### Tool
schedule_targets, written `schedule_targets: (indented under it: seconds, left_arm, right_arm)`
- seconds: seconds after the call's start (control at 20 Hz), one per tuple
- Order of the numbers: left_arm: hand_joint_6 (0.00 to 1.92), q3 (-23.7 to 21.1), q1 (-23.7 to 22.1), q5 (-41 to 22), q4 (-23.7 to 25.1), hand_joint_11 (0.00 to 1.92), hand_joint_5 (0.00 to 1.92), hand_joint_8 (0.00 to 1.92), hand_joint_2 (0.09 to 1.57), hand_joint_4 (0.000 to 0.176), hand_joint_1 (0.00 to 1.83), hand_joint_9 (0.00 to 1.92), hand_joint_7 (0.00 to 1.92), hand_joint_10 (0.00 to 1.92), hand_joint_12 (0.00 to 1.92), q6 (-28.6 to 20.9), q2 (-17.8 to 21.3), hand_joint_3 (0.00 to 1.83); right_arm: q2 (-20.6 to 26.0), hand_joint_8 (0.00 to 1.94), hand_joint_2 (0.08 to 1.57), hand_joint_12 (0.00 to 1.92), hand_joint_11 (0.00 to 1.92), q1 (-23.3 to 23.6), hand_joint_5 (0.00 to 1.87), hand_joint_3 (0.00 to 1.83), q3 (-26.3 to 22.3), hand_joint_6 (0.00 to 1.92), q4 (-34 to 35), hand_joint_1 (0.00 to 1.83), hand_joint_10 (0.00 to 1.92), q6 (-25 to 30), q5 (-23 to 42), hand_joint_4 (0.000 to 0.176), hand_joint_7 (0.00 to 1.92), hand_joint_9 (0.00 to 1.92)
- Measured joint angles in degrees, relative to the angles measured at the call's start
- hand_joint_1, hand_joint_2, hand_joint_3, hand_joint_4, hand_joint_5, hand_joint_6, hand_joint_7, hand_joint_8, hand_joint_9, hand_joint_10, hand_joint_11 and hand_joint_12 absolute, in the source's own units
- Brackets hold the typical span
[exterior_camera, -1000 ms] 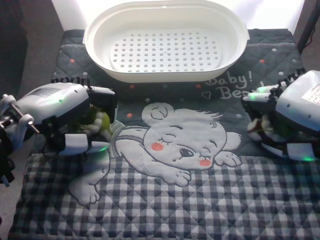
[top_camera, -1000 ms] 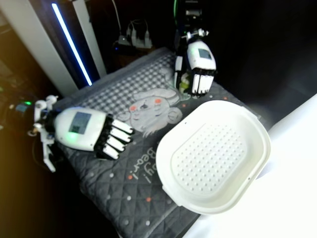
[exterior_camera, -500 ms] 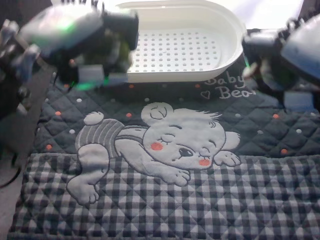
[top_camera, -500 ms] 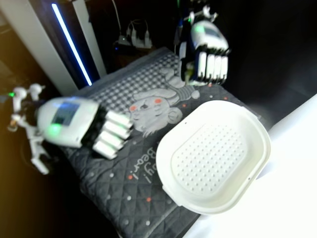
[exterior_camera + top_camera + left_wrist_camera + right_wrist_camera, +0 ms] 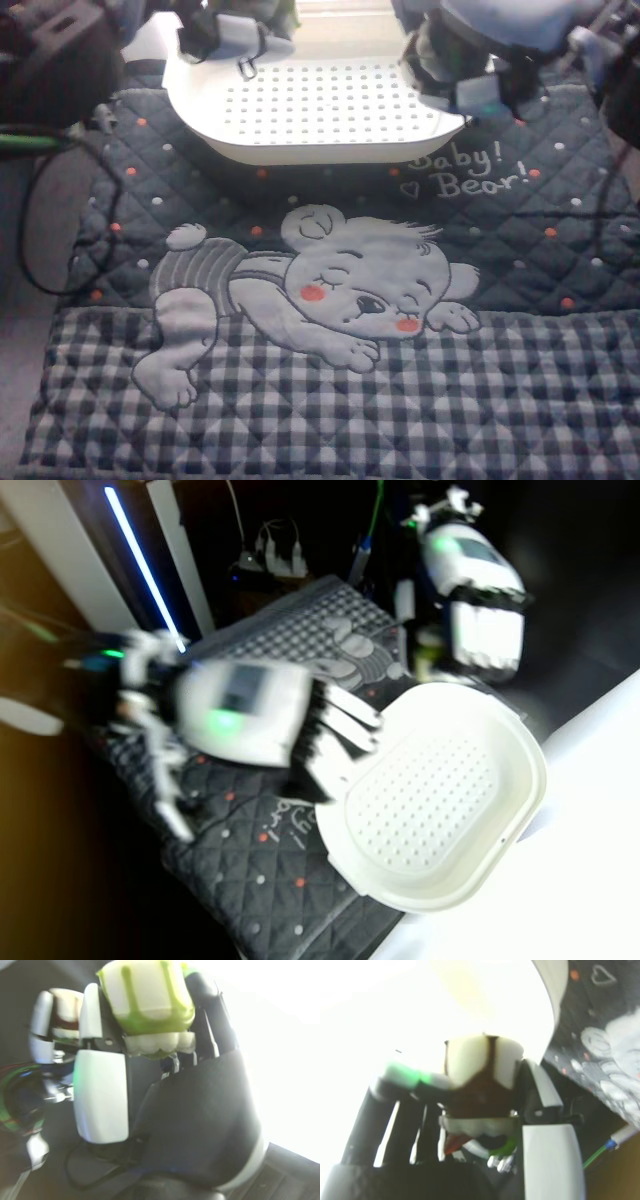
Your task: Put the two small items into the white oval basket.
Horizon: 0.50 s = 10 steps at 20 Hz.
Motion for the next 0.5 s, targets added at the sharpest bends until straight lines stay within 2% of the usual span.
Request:
schedule_targets:
  seconds: [0.05,0.1,0.15,0.2,0.25,0.3,0.35,0.4,0.45,0.5]
  left_arm:
    - [1.62,3.6,-0.3,3.3,-1.2,0.85,0.53,1.60,1.31,0.000,1.12,0.74,0.70,1.91,1.92,0.3,-3.0,0.03]
    - [1.41,5.7,-0.3,5.8,-1.7,0.66,0.28,1.43,1.19,0.000,1.04,0.51,0.37,1.72,1.92,0.4,-4.9,0.00]
    - [1.41,6.3,-0.3,7.0,-2.3,0.66,0.28,1.43,1.19,0.000,1.04,0.51,0.37,1.72,1.92,0.7,-5.4,0.00]
    - [0.92,6.5,-0.3,9.2,-2.8,0.13,0.11,0.73,1.16,0.040,0.90,0.18,0.18,1.13,1.78,1.1,-6.0,0.00]
    - [0.55,6.4,-0.3,10.4,-3.6,0.03,0.05,0.31,1.14,0.088,0.82,0.05,0.15,0.86,1.69,2.5,-6.2,0.00]
    - [0.11,6.4,-0.3,10.9,-5.2,0.00,0.01,0.06,1.06,0.149,0.69,0.01,0.03,0.17,0.98,4.6,-6.3,0.00]
    - [0.02,6.4,-0.4,10.9,-6.6,0.00,0.00,0.01,1.02,0.171,0.63,0.00,0.01,0.03,0.25,6.4,-6.3,0.00]
    - [0.00,6.4,-0.5,10.9,-8.6,0.00,0.00,0.00,0.98,0.175,0.57,0.00,0.00,0.01,0.05,8.8,-6.3,0.00]
    - [0.00,6.1,-0.5,10.9,-9.9,0.00,0.00,0.00,0.97,0.176,0.56,0.00,0.00,0.00,0.01,10.8,-6.3,0.00]
    - [0.00,5.5,-0.5,11.3,-10.7,0.00,0.00,0.00,0.95,0.176,0.54,0.00,0.00,0.00,0.00,12.3,-5.9,0.00]
  right_arm:
    - [-1.9,1.75,1.05,1.92,0.79,0.3,0.53,0.63,1.1,1.79,4.5,1.25,1.86,-5.8,-1.1,0.000,0.61,0.67]
    - [-3.1,1.41,1.32,1.89,0.43,0.3,0.53,0.07,2.1,1.65,6.1,0.94,1.63,-8.7,-2.6,0.000,0.41,0.44]
    - [-3.7,1.41,1.32,1.89,0.43,0.3,0.53,0.07,2.9,1.65,6.2,0.94,1.63,-8.8,-3.5,0.000,0.41,0.44]
    - [-4.5,0.85,1.21,1.68,0.09,0.3,0.15,0.00,4.0,0.95,7.3,0.77,1.18,-9.0,-5.3,0.000,0.25,0.18]
    - [-4.6,0.42,1.16,1.31,0.02,0.3,0.07,0.00,4.1,0.41,7.8,0.62,0.68,-9.1,-6.6,0.000,0.13,0.07]
    - [-4.5,0.08,1.10,0.79,0.00,0.3,0.01,0.00,4.2,0.08,8.0,0.45,0.13,-9.2,-7.2,0.037,0.03,0.01]
    - [-4.4,0.02,1.07,0.53,0.00,0.3,0.00,0.00,4.2,0.02,8.0,0.35,0.03,-9.4,-7.2,0.060,0.00,0.00]
    - [-4.3,0.00,1.06,0.34,0.00,0.3,0.00,0.00,4.2,0.00,8.0,0.27,0.00,-9.6,-7.1,0.069,0.00,0.00]
    - [-4.3,0.00,1.05,0.17,0.00,0.3,0.00,0.00,4.2,0.00,8.0,0.26,0.00,-9.6,-7.0,0.084,0.00,0.00]
    - [-4.3,0.00,1.05,0.06,0.00,0.3,0.00,0.00,4.0,0.00,7.9,0.24,0.00,-9.7,-7.1,0.087,0.00,0.00]
